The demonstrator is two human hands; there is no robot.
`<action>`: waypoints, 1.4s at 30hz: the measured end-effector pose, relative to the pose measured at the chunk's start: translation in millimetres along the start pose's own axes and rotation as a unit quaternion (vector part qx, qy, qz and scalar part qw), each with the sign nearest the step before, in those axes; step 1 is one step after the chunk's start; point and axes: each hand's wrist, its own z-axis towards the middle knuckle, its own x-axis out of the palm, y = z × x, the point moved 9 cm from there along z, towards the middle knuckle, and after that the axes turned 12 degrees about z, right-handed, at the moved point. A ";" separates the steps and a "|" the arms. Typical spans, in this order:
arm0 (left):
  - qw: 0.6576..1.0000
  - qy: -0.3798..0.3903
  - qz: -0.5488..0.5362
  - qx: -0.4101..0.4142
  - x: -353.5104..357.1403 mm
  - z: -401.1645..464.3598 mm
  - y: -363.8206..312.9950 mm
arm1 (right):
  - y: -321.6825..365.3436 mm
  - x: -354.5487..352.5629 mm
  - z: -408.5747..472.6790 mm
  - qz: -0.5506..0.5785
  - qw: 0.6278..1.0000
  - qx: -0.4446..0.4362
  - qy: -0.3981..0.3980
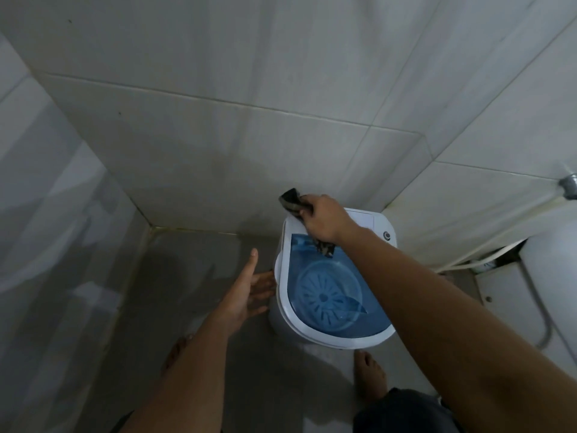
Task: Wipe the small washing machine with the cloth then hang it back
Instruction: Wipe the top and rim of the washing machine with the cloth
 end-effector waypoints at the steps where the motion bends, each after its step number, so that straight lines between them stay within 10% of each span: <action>1: 1.000 -0.008 -0.014 -0.004 -1.8 0.0 0.4 | 0.8 13.4 -8.8 -0.025 1.000 -0.001 0.019; 9: 0.992 -0.048 -0.109 -0.030 -17.6 3.5 8.0 | 29.2 81.9 -112.6 -0.042 0.966 -0.153 0.204; 17: 0.998 0.025 -0.063 -0.004 2.9 1.7 0.2 | 1.8 -14.3 -8.1 -0.066 0.993 -0.054 -0.077; 32: 0.992 -0.109 -0.004 0.065 -5.2 22.0 -6.2 | 10.1 48.0 -67.1 -0.068 0.982 -0.156 0.078; 37: 0.993 -0.105 0.006 0.062 -5.8 23.7 -4.3 | -4.5 4.6 -28.5 -0.050 0.991 -0.079 -0.092; 42: 0.995 -0.092 -0.008 0.037 -4.5 23.2 0.1 | 4.3 39.4 -48.2 -0.139 0.984 -0.091 -0.064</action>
